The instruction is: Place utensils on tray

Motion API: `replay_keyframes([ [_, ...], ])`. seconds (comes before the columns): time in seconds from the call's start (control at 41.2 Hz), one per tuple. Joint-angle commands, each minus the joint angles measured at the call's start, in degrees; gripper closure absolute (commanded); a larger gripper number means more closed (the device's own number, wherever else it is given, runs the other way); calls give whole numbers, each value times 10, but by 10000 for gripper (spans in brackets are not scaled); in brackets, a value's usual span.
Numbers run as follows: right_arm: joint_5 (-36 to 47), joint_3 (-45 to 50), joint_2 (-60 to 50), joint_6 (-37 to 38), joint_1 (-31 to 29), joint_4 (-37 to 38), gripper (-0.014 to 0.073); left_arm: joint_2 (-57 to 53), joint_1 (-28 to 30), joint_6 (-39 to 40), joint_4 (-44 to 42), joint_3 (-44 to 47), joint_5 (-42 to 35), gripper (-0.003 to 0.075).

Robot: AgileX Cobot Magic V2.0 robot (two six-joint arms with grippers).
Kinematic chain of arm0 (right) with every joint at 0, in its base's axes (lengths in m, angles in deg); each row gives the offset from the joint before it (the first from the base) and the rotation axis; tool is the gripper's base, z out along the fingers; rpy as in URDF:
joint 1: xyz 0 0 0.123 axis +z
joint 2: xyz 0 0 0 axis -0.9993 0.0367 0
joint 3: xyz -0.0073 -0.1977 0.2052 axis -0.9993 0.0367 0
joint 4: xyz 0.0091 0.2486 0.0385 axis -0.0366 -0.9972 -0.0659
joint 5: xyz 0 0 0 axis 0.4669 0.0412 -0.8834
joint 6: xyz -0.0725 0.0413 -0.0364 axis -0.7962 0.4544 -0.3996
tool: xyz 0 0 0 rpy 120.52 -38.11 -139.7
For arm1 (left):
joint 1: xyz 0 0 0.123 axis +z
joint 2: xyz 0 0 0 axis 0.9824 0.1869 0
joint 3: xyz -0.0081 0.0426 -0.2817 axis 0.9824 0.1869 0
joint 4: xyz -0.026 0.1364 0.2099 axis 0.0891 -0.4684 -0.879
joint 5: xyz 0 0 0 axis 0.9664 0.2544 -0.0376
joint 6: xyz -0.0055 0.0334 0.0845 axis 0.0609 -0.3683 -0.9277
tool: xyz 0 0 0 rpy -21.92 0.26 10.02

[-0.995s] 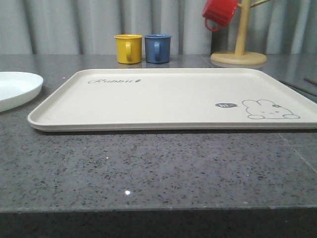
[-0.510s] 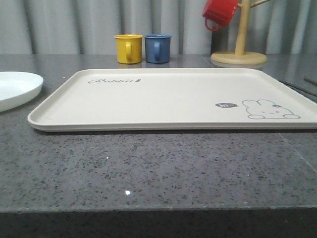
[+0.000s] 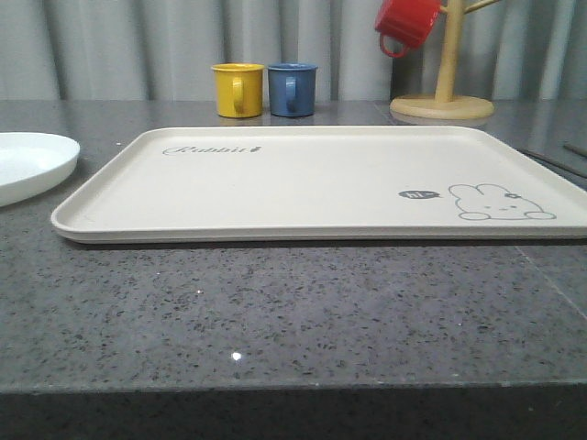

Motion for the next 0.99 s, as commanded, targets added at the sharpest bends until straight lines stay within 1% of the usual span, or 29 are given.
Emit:
replay_keyframes([
  [0.0, 60, -36, -10, -4, 0, 0, 706, -11, 1, 4, 5, -15, -118, 739],
  [0.024, 60, -44, -10, -4, 0, 0, 706, -11, 1, 4, 5, -26, -129, 739],
  [0.097, 56, -78, -10, -4, 0, -1, 706, -10, 1, 4, 3, -66, -120, 739],
  [0.17, 34, -117, -9, -4, 0, -5, 706, -1, 1, 4, 2, -116, -83, 739],
  [0.291, -24, -193, 5, -4, 0, -9, 706, 37, 1, 4, 2, -188, -18, 739],
  [0.437, -64, -269, 72, -4, 0, -14, 706, 118, 1, 4, -11, -258, 62, 739],
  [0.534, -97, -321, 134, -4, 0, -21, 705, 174, 1, 4, -50, -291, 114, 739],
  [0.631, -118, -356, 189, -4, 0, -19, 704, 214, 1, 4, -50, -313, 154, 739],
  [0.728, -122, -369, 221, -4, 0, -19, 706, 230, 1, 4, -38, -315, 153, 739],
  [0.874, -122, -369, 233, -4, 0, -19, 701, 231, 1, 4, -38, -315, 151, 736],
  [0.922, -122, -369, 233, -4, 0, -19, 682, 231, 1, 4, -38, -315, 149, 710],
  [0.971, -122, -369, 233, -4, 0, -19, 633, 231, 1, 4, -38, -315, 149, 644],
])
